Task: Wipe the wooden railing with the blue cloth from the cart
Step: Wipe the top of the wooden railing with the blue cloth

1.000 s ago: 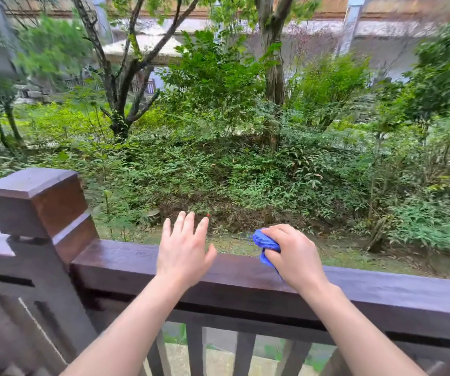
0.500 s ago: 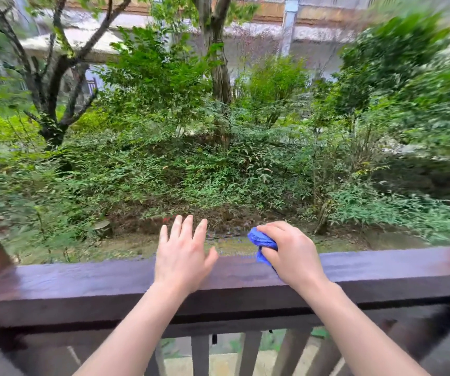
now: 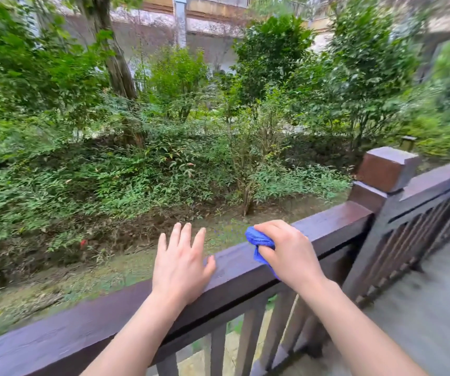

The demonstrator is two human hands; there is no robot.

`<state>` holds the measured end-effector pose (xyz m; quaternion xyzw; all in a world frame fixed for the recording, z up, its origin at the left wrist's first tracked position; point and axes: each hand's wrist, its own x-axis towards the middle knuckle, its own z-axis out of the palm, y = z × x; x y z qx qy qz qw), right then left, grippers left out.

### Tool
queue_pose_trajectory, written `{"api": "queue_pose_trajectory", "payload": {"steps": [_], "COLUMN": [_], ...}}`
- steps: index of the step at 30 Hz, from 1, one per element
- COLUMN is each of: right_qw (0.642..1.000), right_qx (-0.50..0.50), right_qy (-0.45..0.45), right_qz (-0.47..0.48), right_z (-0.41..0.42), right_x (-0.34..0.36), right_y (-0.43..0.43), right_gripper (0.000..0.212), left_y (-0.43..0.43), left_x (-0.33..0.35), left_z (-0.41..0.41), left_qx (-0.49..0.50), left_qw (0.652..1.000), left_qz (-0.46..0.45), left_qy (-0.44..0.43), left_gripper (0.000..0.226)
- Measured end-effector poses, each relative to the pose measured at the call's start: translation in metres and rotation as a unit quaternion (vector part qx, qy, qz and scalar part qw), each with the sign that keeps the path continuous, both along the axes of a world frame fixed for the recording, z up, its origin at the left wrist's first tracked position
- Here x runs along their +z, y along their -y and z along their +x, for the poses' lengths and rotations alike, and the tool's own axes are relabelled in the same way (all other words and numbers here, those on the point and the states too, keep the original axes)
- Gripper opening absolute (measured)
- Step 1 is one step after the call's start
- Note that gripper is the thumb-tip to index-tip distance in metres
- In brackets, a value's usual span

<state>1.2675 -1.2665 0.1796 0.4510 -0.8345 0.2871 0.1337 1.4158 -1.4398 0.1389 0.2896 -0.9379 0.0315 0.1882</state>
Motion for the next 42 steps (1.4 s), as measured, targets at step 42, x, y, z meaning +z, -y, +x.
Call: {"api": "queue_pose_trajectory", "payload": {"steps": [42], "right_qw": [0.897], "right_qx": [-0.439], "right_qy": [0.037], "right_qz": [0.028], "right_z": [-0.326], "right_x": [-0.033], "right_y": [-0.527], "right_gripper": [0.042], "left_y": [-0.498], "left_x": [-0.033], "left_z": [-0.514], "left_qx": [-0.49], "left_qw": [0.87], "left_qz": [0.022], "left_qy": [0.054], "left_gripper": [0.079]}}
